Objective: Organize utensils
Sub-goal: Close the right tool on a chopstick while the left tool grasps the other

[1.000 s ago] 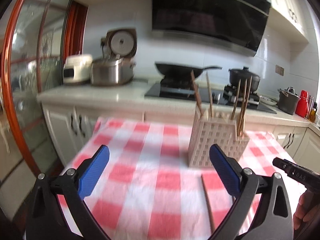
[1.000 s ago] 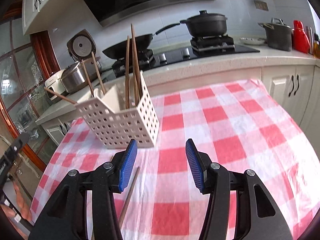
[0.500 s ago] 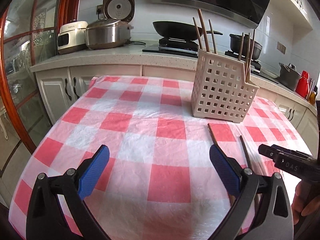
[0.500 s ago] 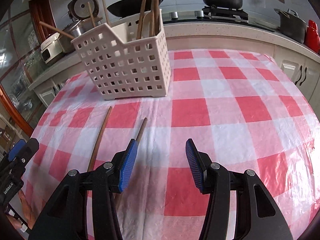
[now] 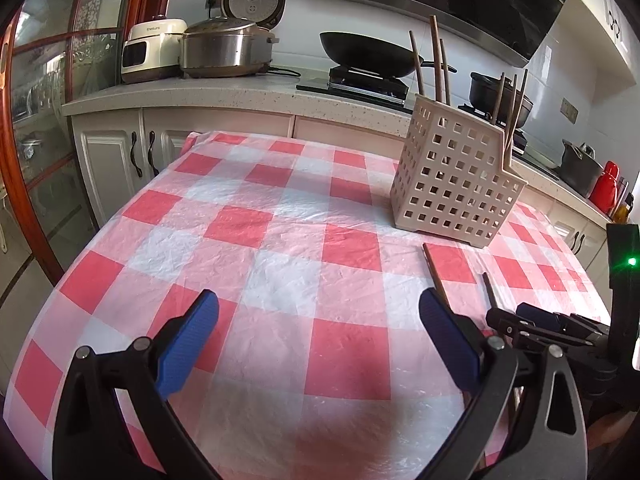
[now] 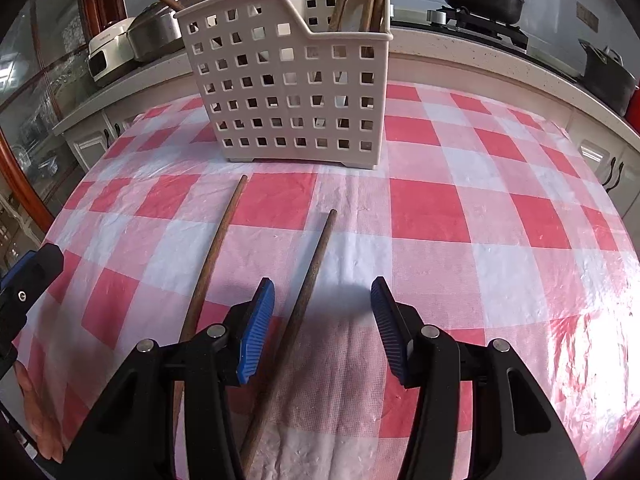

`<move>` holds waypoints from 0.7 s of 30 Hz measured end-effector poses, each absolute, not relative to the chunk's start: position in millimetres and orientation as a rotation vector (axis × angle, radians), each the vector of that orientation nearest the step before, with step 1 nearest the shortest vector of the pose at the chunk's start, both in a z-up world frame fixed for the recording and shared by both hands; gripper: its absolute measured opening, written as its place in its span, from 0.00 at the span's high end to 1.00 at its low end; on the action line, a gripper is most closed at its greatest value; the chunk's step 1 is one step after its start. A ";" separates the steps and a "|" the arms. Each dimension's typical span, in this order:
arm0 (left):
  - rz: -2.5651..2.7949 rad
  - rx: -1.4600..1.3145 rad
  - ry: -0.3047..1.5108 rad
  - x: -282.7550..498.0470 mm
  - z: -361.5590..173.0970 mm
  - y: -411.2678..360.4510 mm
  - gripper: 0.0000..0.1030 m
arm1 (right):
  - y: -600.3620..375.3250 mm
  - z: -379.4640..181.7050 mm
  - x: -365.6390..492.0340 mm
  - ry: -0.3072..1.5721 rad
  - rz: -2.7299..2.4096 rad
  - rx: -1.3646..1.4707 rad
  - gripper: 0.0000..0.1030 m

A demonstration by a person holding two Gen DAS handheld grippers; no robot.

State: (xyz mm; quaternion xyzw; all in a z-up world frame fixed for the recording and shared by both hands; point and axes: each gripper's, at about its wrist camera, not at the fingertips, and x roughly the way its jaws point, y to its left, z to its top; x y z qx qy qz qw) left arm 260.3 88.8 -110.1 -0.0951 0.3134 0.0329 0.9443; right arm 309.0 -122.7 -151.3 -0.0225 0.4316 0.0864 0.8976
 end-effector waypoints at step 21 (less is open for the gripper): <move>0.047 -0.099 0.690 262.6 -113.3 58.8 0.06 | -157.0 -150.1 302.6 0.888 0.179 0.015 0.94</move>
